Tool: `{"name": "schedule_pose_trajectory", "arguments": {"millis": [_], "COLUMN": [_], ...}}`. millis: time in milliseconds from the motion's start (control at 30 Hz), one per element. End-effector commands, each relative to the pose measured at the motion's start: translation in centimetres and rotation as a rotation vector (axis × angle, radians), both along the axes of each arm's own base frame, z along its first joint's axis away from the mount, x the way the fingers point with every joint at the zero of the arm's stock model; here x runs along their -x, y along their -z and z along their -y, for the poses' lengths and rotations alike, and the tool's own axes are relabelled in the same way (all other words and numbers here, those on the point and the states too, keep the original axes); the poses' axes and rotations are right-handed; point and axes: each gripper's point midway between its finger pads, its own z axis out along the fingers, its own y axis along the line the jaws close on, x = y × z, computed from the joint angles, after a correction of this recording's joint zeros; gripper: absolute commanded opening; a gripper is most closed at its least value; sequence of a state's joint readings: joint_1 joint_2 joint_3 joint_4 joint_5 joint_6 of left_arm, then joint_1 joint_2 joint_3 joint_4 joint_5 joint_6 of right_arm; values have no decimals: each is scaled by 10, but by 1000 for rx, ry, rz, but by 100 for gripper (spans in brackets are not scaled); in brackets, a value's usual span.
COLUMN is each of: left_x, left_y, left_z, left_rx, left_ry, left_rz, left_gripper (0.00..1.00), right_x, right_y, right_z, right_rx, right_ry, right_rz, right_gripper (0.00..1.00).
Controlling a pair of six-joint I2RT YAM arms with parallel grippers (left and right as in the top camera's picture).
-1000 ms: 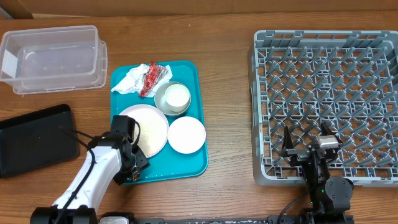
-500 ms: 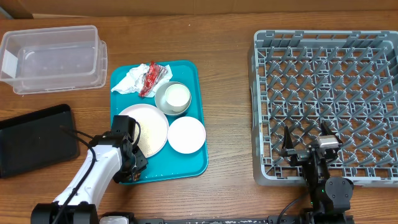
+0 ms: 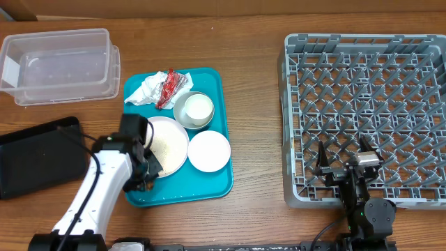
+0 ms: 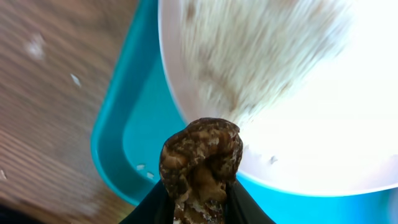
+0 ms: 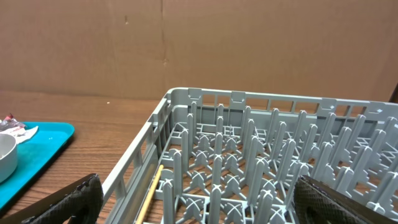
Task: Sort waste into correct bins and load items into the dishwasher
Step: 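Carry the food scrap left and release it onto the black tray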
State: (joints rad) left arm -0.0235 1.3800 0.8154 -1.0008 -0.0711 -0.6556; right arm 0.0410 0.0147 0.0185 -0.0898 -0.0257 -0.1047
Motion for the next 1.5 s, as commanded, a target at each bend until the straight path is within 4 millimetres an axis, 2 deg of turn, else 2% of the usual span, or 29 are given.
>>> {"name": "schedule_pose_trajectory", "arguments": {"millis": [0, 67, 200, 333, 467, 567, 633, 667, 700, 733, 867, 967, 1100, 1133, 1167, 1200, 1233, 1267, 1300, 1467], "left_x": [-38, -60, -87, -95, -88, -78, -72, -70, -68, -66, -61, -61, -79, -85, -88, -91, -91, -90, -89, -80], "left_y": [-32, -49, -78, -94, -101, -98, -93, -88, -83, -78, -55, -39, -23, -20, -18, -15, -12, -9, -7, 10], "left_z": [-25, -43, -82, -136, -193, -230, -248, -256, -263, -267, -274, -267, -240, -233, -228, -224, -222, -221, -220, -210], "left_rx": [-58, -74, -85, -143, -207, -269, -296, -304, -307, -308, -296, -253, -78, -40, -19, -12, -15, -22, -28, -7], "left_ry": [-76, -135, -260, -408, -557, -649, -693, -712, -728, -736, -750, -743, -609, -578, -555, -535, -531, -527, -525, -498], "left_rz": [126, 216, 358, 467, 538, 550, 546, 539, 533, 523, 462, 417, 417, 423, 424, 416, 403, 389, 374, 291], "left_gripper": [24, 25, 29, 31, 31, 32, 37, 45, 60, 75, 80, 86, 78, 73, 49, 36, 28, 13, 4, 4], "right_x": [0, 0, 0, 0, 0, 0, 0, 0, 0, 0, 0, 0, 0, 0, 0, 0, 0, 0, 0, 0], "right_y": [1, 1, 1, 1, 1, 1, 1, 1, 1, 1, 1, 1, 1, 1, 1, 1, 1, 1, 1, 1], "right_z": [-1, -1, -1, -1, -1, -1, 0, 0, 0, 0, 0, -1, 0, -1, 0, 0, 0, 0, -1, 0], "right_rx": [-8, -8, -8, -8, -8, -8, -8, -8, -8, -8, -8, -8, -8, -8, -8, -8, -8, -8, -8, -8], "right_ry": [-1, -1, -1, -1, -1, -1, -1, -1, -1, -1, -1, -1, -1, -1, -1, -1, -1, -1, -1, -1], "right_rz": [7, 7, 7, 7, 7, 7, 7, 7, 7, 7, 7, 7, 7, 7, 7, 7, 7, 7, 7, 7], "right_gripper": [100, 100, 100, 100, 100, 100, 100, 100, 100, 100, 100, 100, 100, 100, 100, 100, 100, 100, 100, 100]}}
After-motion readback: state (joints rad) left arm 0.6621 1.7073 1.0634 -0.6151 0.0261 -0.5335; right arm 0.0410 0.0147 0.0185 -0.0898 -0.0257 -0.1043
